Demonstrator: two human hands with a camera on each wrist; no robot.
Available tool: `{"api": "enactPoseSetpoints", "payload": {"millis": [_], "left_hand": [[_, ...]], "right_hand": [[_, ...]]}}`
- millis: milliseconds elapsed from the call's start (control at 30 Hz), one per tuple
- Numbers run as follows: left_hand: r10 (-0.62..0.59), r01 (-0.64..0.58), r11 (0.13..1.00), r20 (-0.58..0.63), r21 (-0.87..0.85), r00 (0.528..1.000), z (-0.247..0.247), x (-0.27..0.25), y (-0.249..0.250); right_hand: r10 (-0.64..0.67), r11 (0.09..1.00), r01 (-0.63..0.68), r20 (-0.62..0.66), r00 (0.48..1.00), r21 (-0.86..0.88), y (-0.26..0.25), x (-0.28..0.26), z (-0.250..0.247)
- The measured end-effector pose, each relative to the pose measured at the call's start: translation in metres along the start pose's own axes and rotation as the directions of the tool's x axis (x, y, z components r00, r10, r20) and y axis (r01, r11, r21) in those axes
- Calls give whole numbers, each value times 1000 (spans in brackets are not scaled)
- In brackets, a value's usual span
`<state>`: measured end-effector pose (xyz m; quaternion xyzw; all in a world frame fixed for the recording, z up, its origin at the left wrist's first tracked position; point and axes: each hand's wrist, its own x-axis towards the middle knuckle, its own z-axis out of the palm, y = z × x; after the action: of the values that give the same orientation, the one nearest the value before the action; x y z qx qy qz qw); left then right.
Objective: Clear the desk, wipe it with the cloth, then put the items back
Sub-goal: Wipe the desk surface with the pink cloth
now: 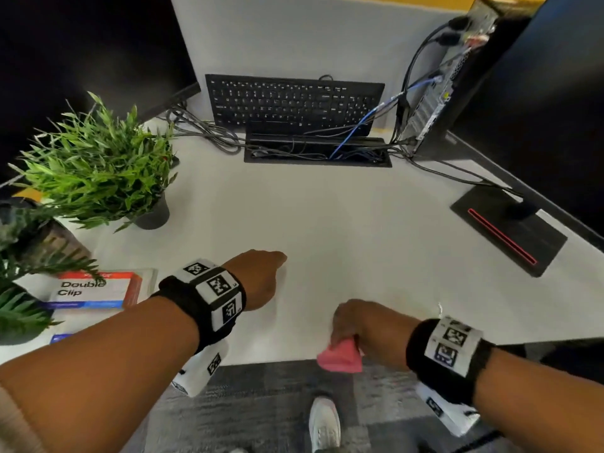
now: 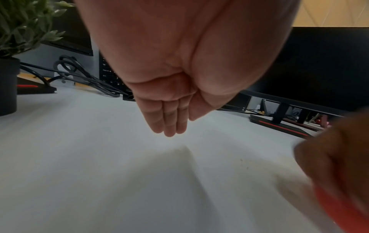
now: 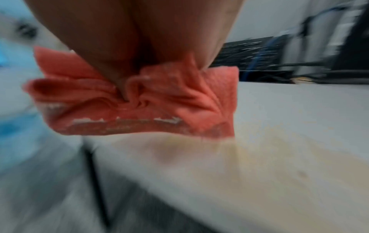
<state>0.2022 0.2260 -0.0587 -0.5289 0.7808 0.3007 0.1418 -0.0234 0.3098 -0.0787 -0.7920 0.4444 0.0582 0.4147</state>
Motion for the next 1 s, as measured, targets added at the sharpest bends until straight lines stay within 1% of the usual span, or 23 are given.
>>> {"api": "enactPoseSetpoints", "payload": {"millis": [33, 67, 100, 133, 200, 233, 267, 333, 367, 400, 467, 533, 567, 633, 667, 733, 767, 800, 833, 867, 900, 967, 1000], "left_hand": [[6, -6, 1000, -10, 3, 1000, 1, 1, 1], [13, -13, 1000, -19, 9, 1000, 2, 1, 4], [21, -21, 999, -23, 25, 1000, 4, 1, 7], [26, -25, 999, -23, 42, 999, 5, 1, 10], [35, -33, 997, -26, 75, 999, 8, 1, 15], [39, -36, 996, -28, 85, 999, 9, 2, 17], [42, -39, 995, -28, 90, 999, 9, 2, 18], [44, -44, 995, -6, 86, 999, 10, 2, 19], [47, -47, 996, 6, 78, 999, 9, 1, 19], [50, -51, 996, 15, 70, 999, 9, 2, 19], [56, -58, 997, 29, 58, 998, 8, 2, 21], [57, -59, 997, 50, 54, 997, 7, 1, 25], [62, -66, 996, 58, 57, 996, 6, 1, 28], [83, -87, 994, 65, 61, 994, 6, 1, 32], [91, -95, 994, 66, 62, 994, 6, 3, 34], [104, -108, 991, 61, 74, 993, 7, 7, 36], [105, -110, 990, 61, 83, 993, 8, 9, 38], [102, -109, 990, 69, 93, 992, 10, 11, 40], [100, -108, 988, 83, 106, 992, 12, 13, 43], [98, -109, 987, 96, 118, 991, 15, 15, 47], [97, -110, 986, 104, 128, 990, 18, 16, 50], [85, -100, 984, 102, 145, 991, 24, 20, 56], [79, -94, 984, 102, 154, 992, 26, 23, 57]], "right_hand": [[108, 994, -107, -126, 986, 13, 11, 8, -17], [109, 992, -124, -315, 943, -28, 27, 19, -35], [127, 987, -156, -435, 892, -32, 38, 32, -52], [139, 982, -181, -461, 876, -47, 41, 46, -67], [171, 979, -204, -449, 877, -25, 45, 77, -63], [194, 980, -196, -438, 878, 42, 44, 87, -54], [214, 976, -208, -427, 879, 61, 44, 92, -38], [171, 984, -175, -460, 871, 34, 41, 73, -2], [135, 991, -131, -447, 884, 40, 34, 53, 15], [100, 995, -100, -419, 903, 20, 28, 33, 30], [106, 993, -114, -288, 952, -11, 19, -4, 48], [146, 989, -149, -134, 980, -8, 21, -27, 49], [167, 986, -166, -105, 980, 21, 22, -33, 39], [194, 977, -173, -186, 963, 121, 31, -32, 14], [247, 960, -199, -256, 934, 199, 38, -25, -6], [368, 911, -234, -413, 833, 340, 58, -3, -47], [413, 894, -246, -472, 779, 375, 69, 10, -63], [437, 886, -259, -502, 746, 385, 78, 21, -75], [456, 879, -280, -510, 730, 385, 89, 34, -81], [463, 879, -302, -507, 727, 370, 95, 45, -82], [463, 882, -331, -490, 738, 336, 99, 53, -77], [416, 907, -315, -464, 782, 280, 98, 59, -58], [373, 926, -286, -479, 795, 247, 98, 55, -43]]}}
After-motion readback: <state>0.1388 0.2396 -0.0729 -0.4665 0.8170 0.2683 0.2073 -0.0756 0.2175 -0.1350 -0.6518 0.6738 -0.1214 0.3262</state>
